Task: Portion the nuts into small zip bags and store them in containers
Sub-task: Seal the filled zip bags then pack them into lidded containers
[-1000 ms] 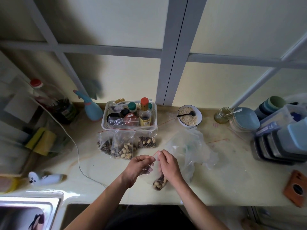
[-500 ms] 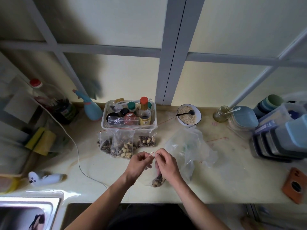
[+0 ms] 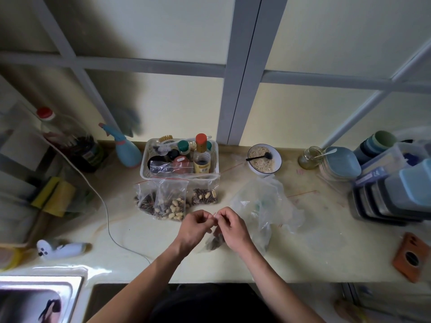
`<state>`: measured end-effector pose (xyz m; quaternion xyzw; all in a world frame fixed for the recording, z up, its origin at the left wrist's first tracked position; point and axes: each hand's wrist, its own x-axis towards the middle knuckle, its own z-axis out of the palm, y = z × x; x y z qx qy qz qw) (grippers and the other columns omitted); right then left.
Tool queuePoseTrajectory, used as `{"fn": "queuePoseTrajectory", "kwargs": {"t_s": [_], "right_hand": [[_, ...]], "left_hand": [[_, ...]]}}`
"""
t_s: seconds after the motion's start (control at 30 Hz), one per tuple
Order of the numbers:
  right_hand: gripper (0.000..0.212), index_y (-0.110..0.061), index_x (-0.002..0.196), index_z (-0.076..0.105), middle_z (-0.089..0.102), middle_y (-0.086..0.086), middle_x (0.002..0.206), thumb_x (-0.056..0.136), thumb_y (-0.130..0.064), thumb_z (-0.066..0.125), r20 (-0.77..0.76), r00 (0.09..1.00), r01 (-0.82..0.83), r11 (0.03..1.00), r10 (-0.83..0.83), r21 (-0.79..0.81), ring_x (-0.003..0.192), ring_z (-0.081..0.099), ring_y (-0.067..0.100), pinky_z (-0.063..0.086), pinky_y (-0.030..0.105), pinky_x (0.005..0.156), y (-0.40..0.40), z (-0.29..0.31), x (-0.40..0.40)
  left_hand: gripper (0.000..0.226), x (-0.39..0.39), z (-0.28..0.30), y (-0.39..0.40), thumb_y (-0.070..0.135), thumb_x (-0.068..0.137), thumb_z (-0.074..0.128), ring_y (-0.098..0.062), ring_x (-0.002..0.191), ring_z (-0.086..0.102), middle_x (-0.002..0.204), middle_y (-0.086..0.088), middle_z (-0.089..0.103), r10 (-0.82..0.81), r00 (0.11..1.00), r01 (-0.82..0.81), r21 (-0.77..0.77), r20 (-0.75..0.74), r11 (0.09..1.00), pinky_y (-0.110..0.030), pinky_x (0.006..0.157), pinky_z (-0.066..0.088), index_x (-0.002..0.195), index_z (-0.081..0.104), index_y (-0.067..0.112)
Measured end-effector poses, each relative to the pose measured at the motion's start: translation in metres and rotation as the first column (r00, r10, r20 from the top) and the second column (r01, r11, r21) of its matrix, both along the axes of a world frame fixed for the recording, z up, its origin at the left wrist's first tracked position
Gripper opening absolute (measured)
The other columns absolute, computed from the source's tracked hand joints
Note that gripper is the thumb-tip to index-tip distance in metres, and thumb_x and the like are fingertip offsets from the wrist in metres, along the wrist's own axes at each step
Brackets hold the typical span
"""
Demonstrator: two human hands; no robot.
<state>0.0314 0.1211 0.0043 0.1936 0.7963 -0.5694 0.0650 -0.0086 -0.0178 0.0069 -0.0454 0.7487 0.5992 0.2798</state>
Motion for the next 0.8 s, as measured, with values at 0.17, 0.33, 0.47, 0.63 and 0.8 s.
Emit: {"fn": "queuePoseTrajectory", "kwargs": {"t_s": [0.17, 0.33, 0.47, 0.63, 0.8], "right_hand": [[0.013, -0.011, 0.086, 0.058, 0.071, -0.001, 0.075, 0.1, -0.01, 0.056, -0.037, 0.999, -0.008, 1.0, 0.008, 0.0, 0.057, 0.069, 0.018, 0.052, 0.025, 0.056, 0.002, 0.002, 0.002], [0.012, -0.012, 0.086, 0.059, 0.071, 0.0, 0.08, 0.099, -0.012, 0.058, -0.034, 0.999, 0.009, 1.0, -0.008, 0.025, 0.057, 0.069, 0.017, 0.052, 0.025, 0.057, 0.005, -0.001, 0.005], [0.015, -0.019, 0.083, 0.057, 0.071, -0.001, 0.08, 0.098, -0.015, 0.058, -0.017, 1.0, 0.025, 0.999, -0.024, 0.04, 0.056, 0.07, 0.02, 0.056, 0.034, 0.06, 0.002, -0.006, 0.003], [0.015, -0.019, 0.082, 0.057, 0.068, 0.0, 0.075, 0.096, -0.012, 0.056, 0.009, 0.995, 0.098, 0.991, -0.1, 0.093, 0.054, 0.067, 0.021, 0.054, 0.036, 0.055, 0.001, -0.008, 0.0], [0.014, -0.017, 0.083, 0.057, 0.066, 0.002, 0.07, 0.095, -0.011, 0.054, 0.027, 0.989, 0.14, 0.982, -0.144, 0.124, 0.053, 0.067, 0.017, 0.052, 0.032, 0.056, 0.0, -0.013, -0.001]], "left_hand": [[0.014, -0.001, -0.002, 0.0, 0.011, 0.092, 0.066, -0.013, 0.067, 0.061, 0.072, -0.001, 0.066, -0.042, 0.999, 0.042, -0.01, -0.014, 0.999, -0.016, 0.06, 0.047, 0.084, 0.068, -0.001], [0.014, -0.001, -0.006, -0.001, 0.029, 0.092, 0.068, -0.004, 0.07, 0.063, 0.076, 0.01, 0.072, -0.149, 0.983, 0.131, -0.158, -0.104, 0.979, -0.02, 0.07, 0.048, 0.08, 0.07, 0.023], [0.017, -0.001, -0.007, 0.002, 0.033, 0.09, 0.067, -0.005, 0.063, 0.057, 0.073, 0.004, 0.069, -0.148, 0.981, 0.115, -0.246, -0.123, 0.963, -0.02, 0.063, 0.044, 0.078, 0.067, 0.02], [0.012, 0.0, -0.01, -0.003, 0.026, 0.089, 0.065, -0.01, 0.063, 0.058, 0.077, -0.007, 0.072, -0.168, 0.984, 0.147, -0.243, -0.068, 0.959, -0.027, 0.063, 0.045, 0.079, 0.067, 0.019], [0.011, 0.003, -0.01, -0.005, 0.025, 0.088, 0.064, -0.024, 0.07, 0.065, 0.079, -0.009, 0.072, -0.17, 0.984, 0.153, -0.246, -0.047, 0.957, -0.027, 0.063, 0.046, 0.08, 0.069, 0.019]]}}
